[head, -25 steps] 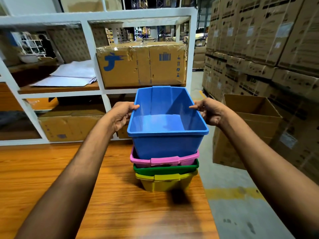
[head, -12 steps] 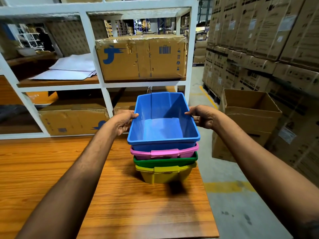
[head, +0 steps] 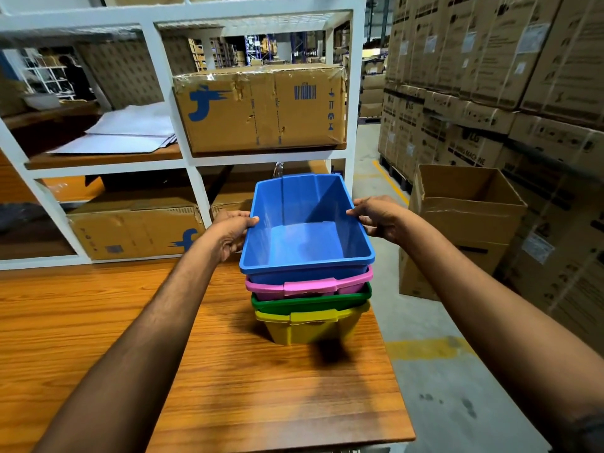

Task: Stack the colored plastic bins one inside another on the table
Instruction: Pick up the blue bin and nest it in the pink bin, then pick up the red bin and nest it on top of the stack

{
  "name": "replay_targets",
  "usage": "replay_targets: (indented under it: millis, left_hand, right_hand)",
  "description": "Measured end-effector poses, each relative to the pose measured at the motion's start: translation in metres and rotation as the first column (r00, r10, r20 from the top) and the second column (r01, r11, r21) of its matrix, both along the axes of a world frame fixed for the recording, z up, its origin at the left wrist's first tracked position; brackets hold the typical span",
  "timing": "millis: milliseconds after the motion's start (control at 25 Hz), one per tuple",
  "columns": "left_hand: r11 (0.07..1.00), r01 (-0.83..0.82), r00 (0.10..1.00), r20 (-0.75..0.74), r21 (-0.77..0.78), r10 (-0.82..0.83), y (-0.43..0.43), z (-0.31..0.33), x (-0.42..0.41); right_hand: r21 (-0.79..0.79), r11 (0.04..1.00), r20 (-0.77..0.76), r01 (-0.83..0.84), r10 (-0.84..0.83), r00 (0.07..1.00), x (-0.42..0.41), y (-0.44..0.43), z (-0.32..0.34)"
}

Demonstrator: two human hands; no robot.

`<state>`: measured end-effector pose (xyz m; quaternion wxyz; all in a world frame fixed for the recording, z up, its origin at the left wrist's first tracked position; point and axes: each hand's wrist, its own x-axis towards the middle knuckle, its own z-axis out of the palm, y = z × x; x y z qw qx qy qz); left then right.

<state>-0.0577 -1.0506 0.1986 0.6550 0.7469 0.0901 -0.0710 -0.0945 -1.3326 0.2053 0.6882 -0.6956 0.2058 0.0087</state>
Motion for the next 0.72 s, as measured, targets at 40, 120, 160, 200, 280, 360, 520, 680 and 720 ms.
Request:
replay_targets:
  millis: [40, 120, 160, 200, 280, 360, 520, 680, 720]
  left_hand:
    - [1.000, -0.016, 1.000, 0.022, 0.000, 0.016, 0.000, -0.001, -0.002]
    - [0.998, -0.064, 0.993, 0.101, 0.003, 0.063, 0.001, -0.003, -0.004]
    - [0.996, -0.091, 0.984, 0.157, 0.011, 0.088, 0.002, -0.003, -0.007]
    - [0.993, -0.115, 0.968, 0.225, 0.021, 0.107, 0.002, -0.002, -0.012]
    - [0.989, -0.147, 0.927, 0.350, 0.017, 0.132, 0.001, 0.001, -0.030]
    - [0.989, -0.149, 0.891, 0.432, -0.011, 0.140, -0.001, 0.005, -0.054]
    - [0.993, -0.112, 0.839, 0.531, -0.042, 0.117, 0.001, -0.001, -0.102]
    - [0.988, -0.142, 0.802, 0.578, -0.060, 0.150, 0.006, -0.015, -0.152]
    - [0.986, -0.148, 0.805, 0.569, -0.079, 0.166, 0.008, -0.017, -0.163]
  right_hand:
    - [-0.009, 1.000, 0.024, 0.024, -0.024, 0.999, -0.003, 0.001, 0.003]
    - [-0.050, 0.994, 0.101, 0.096, -0.091, 0.991, -0.013, 0.004, 0.009]
    - [-0.084, 0.987, 0.155, 0.136, -0.122, 0.980, -0.019, 0.006, 0.012]
    - [-0.121, 0.978, 0.217, 0.169, -0.140, 0.966, -0.027, 0.008, 0.014]
    - [-0.183, 0.962, 0.333, 0.203, -0.133, 0.933, -0.047, 0.014, 0.018]
    - [-0.216, 0.961, 0.407, 0.175, -0.075, 0.911, -0.067, 0.023, 0.020]
    - [-0.271, 0.960, 0.467, 0.067, 0.070, 0.881, -0.104, 0.041, 0.014]
    - [-0.305, 0.952, 0.531, -0.002, 0.172, 0.830, -0.145, 0.056, 0.001]
    - [-0.297, 0.954, 0.543, -0.045, 0.207, 0.814, -0.153, 0.060, -0.001]
